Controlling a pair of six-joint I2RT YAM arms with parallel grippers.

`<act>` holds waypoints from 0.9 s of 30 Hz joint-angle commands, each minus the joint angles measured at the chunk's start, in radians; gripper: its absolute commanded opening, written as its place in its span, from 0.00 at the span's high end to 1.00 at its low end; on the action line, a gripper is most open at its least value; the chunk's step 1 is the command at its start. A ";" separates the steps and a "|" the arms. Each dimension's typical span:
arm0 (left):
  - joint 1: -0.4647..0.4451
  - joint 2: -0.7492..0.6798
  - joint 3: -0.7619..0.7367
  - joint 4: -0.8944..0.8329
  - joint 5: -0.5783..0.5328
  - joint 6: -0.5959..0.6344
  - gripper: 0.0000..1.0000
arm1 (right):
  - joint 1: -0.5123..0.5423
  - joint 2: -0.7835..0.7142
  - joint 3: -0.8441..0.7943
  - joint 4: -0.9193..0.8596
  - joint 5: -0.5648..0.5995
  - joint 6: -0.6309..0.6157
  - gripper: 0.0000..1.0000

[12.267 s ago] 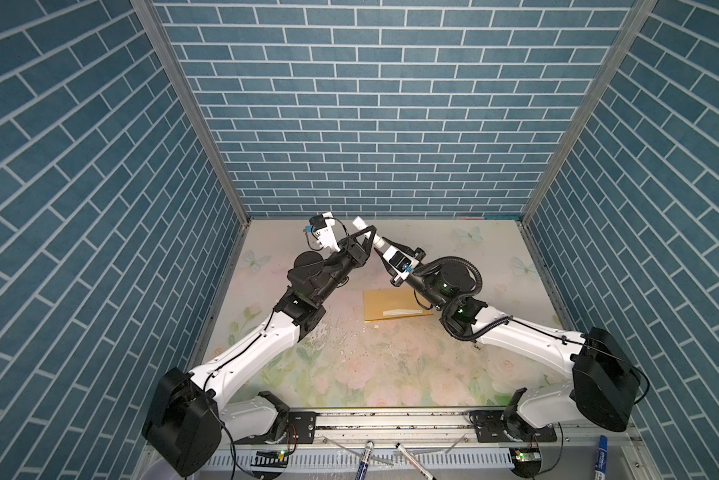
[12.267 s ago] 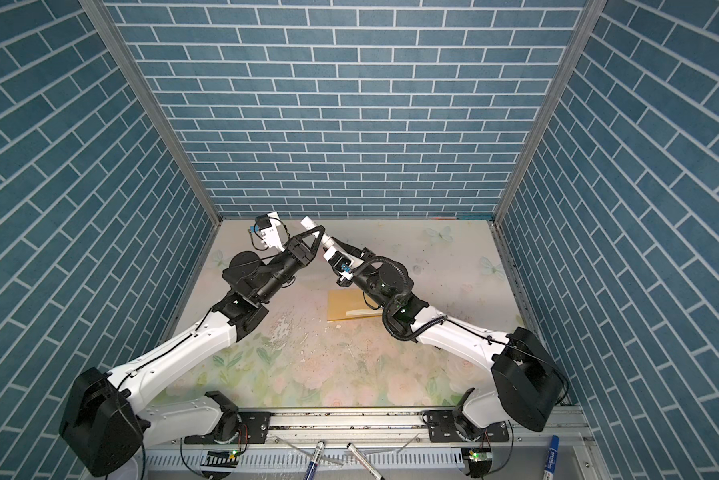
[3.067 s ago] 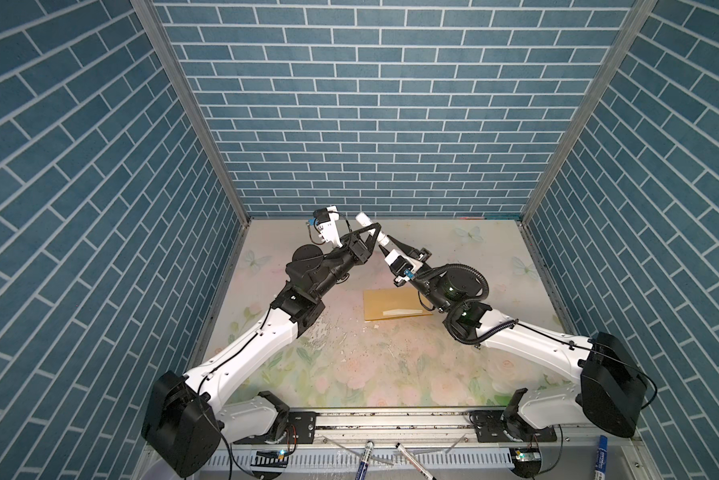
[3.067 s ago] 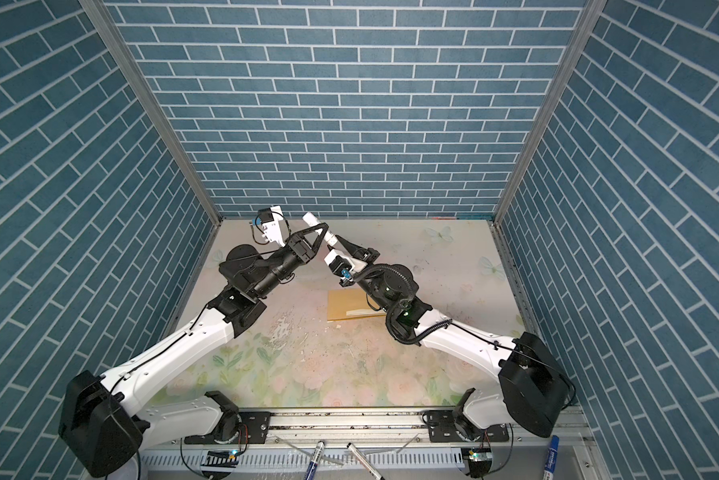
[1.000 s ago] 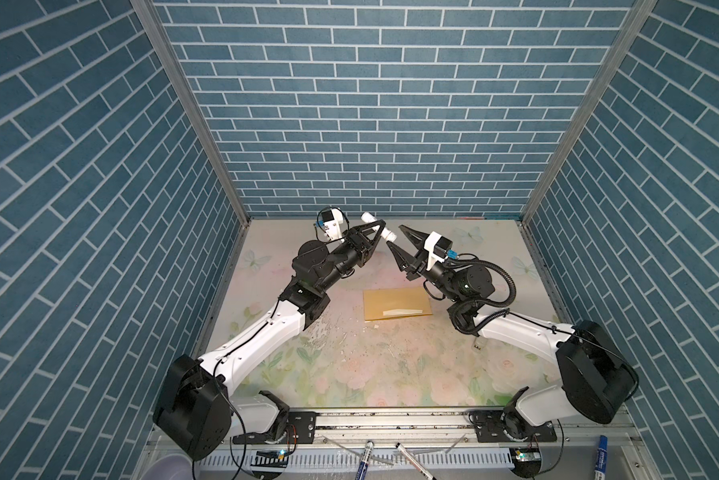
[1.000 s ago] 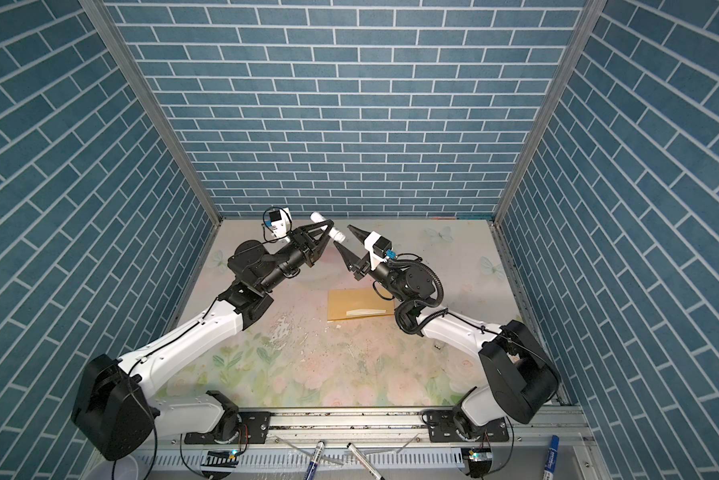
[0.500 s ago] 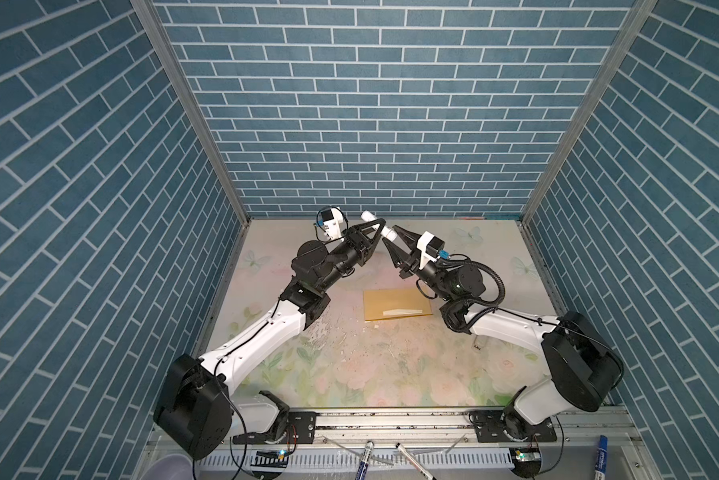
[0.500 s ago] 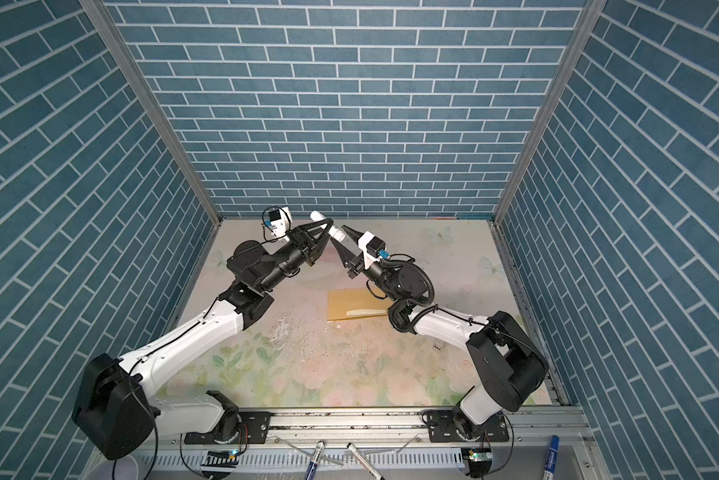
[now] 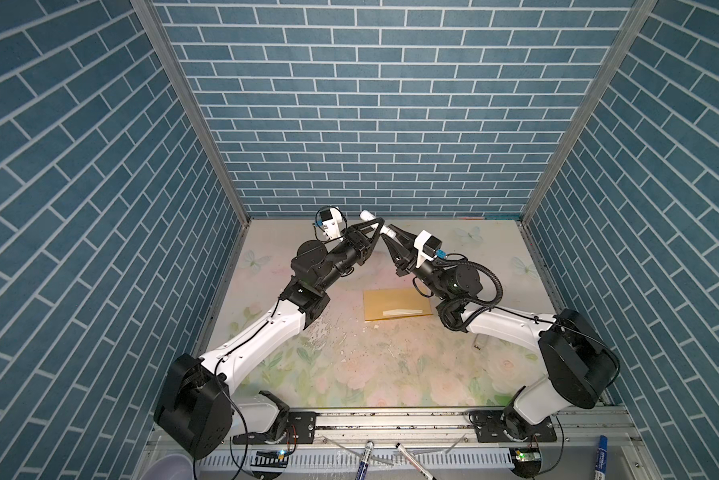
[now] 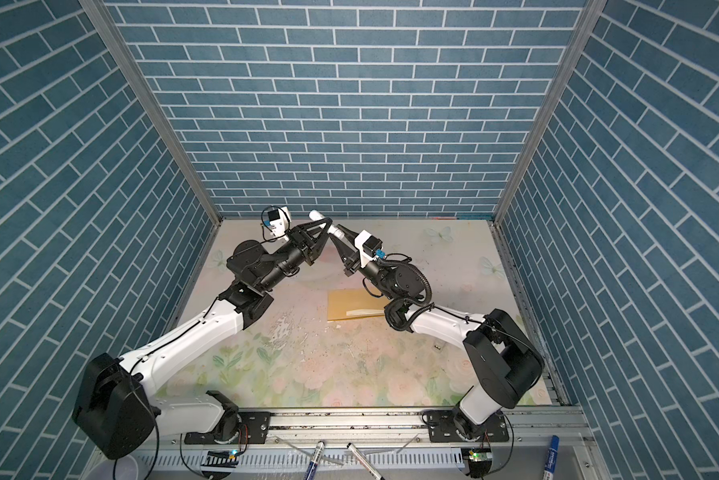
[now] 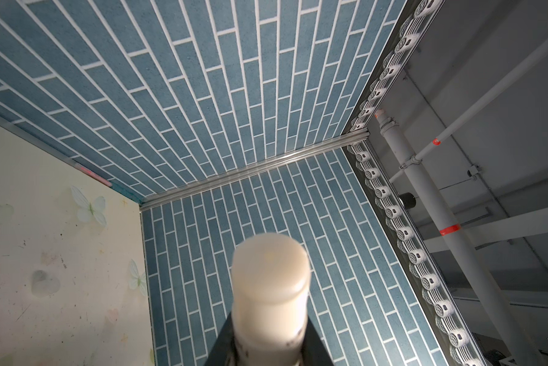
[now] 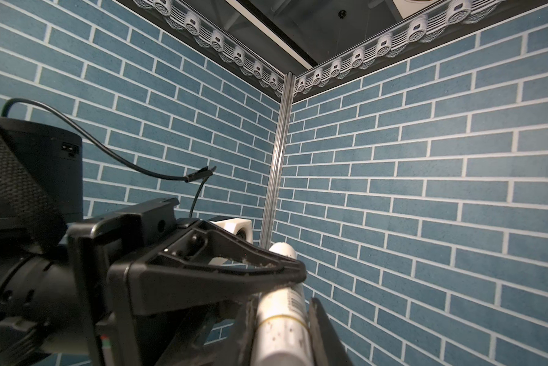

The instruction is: Place the letter into the envelope and seal it

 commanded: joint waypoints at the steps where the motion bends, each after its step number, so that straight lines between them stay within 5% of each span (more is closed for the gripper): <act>1: 0.003 0.009 0.005 0.045 0.020 0.002 0.96 | 0.008 0.005 0.048 0.034 0.026 -0.044 0.92; 8: 0.002 0.005 0.007 0.005 0.030 0.102 0.60 | 0.008 -0.038 0.032 -0.062 0.056 -0.067 1.00; 15: 0.009 -0.111 0.062 -0.357 -0.038 0.523 0.20 | -0.013 -0.145 -0.008 -0.273 0.115 -0.063 1.00; 20: 0.007 -0.207 0.080 -0.531 -0.095 0.926 0.07 | -0.046 -0.242 0.015 -0.558 0.101 0.010 1.00; 27: -0.004 -0.272 0.036 -0.582 -0.015 1.391 0.00 | -0.064 -0.315 0.177 -1.110 0.075 0.059 1.00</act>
